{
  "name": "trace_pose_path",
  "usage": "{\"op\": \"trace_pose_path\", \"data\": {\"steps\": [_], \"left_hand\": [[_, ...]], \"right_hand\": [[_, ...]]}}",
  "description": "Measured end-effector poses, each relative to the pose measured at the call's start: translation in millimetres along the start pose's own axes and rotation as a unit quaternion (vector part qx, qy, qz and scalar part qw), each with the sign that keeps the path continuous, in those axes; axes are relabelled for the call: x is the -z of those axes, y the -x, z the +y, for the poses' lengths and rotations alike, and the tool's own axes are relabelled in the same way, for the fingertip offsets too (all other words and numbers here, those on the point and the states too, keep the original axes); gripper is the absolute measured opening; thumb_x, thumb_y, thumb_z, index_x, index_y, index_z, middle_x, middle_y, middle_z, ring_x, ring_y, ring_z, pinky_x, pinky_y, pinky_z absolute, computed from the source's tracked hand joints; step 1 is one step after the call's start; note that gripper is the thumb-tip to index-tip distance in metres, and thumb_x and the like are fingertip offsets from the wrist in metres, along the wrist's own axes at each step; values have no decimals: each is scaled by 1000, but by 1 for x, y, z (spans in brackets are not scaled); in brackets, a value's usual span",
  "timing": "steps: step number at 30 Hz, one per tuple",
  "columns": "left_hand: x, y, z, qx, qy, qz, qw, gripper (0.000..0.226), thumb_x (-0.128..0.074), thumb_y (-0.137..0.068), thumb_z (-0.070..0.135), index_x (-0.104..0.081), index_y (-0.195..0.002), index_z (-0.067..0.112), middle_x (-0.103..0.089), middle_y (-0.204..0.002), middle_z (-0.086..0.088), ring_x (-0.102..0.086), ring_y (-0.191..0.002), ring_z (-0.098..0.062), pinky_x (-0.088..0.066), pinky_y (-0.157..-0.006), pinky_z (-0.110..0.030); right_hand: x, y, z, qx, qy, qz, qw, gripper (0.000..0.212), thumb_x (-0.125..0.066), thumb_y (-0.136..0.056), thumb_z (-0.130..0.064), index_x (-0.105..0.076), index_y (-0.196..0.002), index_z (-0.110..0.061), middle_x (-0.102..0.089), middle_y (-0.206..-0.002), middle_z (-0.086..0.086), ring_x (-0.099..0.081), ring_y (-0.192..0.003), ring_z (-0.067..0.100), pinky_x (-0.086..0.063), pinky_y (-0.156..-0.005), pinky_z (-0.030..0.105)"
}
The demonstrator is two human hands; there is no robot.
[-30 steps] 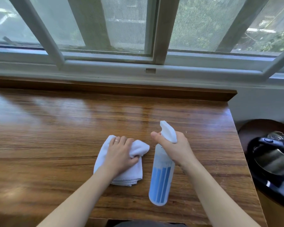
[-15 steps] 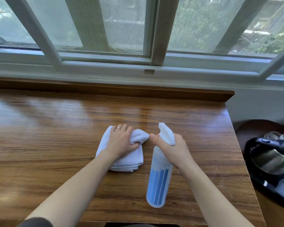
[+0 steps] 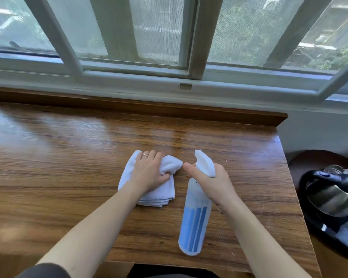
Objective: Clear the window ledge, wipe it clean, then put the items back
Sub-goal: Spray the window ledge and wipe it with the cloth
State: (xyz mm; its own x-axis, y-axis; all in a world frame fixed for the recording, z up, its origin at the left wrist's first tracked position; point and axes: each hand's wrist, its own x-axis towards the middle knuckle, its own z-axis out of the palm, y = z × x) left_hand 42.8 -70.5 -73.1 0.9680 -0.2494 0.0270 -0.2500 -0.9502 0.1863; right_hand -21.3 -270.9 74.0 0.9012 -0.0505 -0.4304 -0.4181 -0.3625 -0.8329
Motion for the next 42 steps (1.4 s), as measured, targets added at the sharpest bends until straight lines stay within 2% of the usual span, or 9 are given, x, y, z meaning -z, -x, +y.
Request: {"op": "trace_pose_path", "data": {"steps": [5, 11, 14, 20, 26, 31, 38, 40, 42], "left_hand": [[-7, 44, 6, 2, 17, 30, 999, 56, -70, -59, 50, -62, -102, 15, -60, -92, -2, -57, -87, -28, -39, -84, -39], [-13, 82, 18, 16, 22, 62, 998, 56, -60, -59, 55, -65, -98, 15, -61, -88, -1, -58, -82, -28, -36, -83, -39], [-10, 82, 19, 19, 19, 71, 997, 55, -58, -58, 56, -64, -95, 16, -60, -85, 1, -58, -81, -27, -34, -83, -37], [0, 53, 14, 16, -3, 14, 1000, 52, -52, -58, 61, -58, -86, 16, -57, -81, -1, -57, -80, -29, -42, -75, -41], [2, 30, 9, 38, -14, -28, 999, 59, -45, -61, 61, -60, -96, 15, -61, -93, -4, -57, -90, -31, -40, -82, -42], [6, 49, 12, 25, -8, -20, 999, 63, -41, -61, 60, -61, -98, 13, -62, -94, -7, -58, -88, -32, -41, -80, -42], [2, 99, 10, -15, 9, 4, 1000, 59, -47, -58, 58, -63, -93, 13, -61, -85, -4, -59, -80, -30, -45, -76, -41], [1, 114, 10, -22, 14, 10, 1000, 58, -47, -59, 57, -63, -94, 14, -62, -87, -4, -58, -82, -30, -45, -77, -42], [1, 130, 11, -28, 16, 22, 999, 57, -48, -61, 57, -63, -95, 14, -62, -87, -4, -59, -82, -30, -46, -78, -42]], "right_hand": [[4, 5, 2, 15, 22, -17, 1000, 40, -70, -83, -55, -68, -81, -14, -60, -67, -6, -55, -65, 9, -42, -64, 30], [6, 9, 6, 25, 31, -37, 999, 40, -70, -82, -56, -62, -70, -18, -54, -58, -10, -50, -59, 10, -40, -63, 32], [6, 13, 7, 34, 31, -48, 998, 45, -70, -83, -55, -62, -74, -12, -54, -59, -9, -50, -60, 10, -40, -63, 33], [5, 26, 12, 42, 47, -37, 997, 43, -70, -82, -58, -65, -76, -16, -57, -60, -11, -52, -61, 8, -42, -65, 32], [5, 47, 16, 37, 28, -17, 999, 47, -71, -82, -55, -57, -70, -12, -49, -58, -11, -46, -59, 9, -38, -64, 32], [-5, 68, 20, 18, 23, 12, 1000, 51, -71, -83, -53, -63, -83, -3, -53, -65, -5, -48, -64, 10, -39, -66, 31], [-24, 97, 26, 5, 6, 33, 999, 43, -72, -83, -53, -68, -83, -10, -61, -68, 0, -55, -67, 11, -42, -65, 30], [-29, 104, 29, 3, 8, 42, 999, 44, -71, -84, -53, -70, -87, -10, -69, -80, 10, -56, -70, 12, -42, -64, 29], [-33, 111, 31, 1, 8, 49, 999, 43, -70, -84, -54, -71, -88, -11, -71, -91, 13, -57, -71, 11, -42, -64, 28]]}}
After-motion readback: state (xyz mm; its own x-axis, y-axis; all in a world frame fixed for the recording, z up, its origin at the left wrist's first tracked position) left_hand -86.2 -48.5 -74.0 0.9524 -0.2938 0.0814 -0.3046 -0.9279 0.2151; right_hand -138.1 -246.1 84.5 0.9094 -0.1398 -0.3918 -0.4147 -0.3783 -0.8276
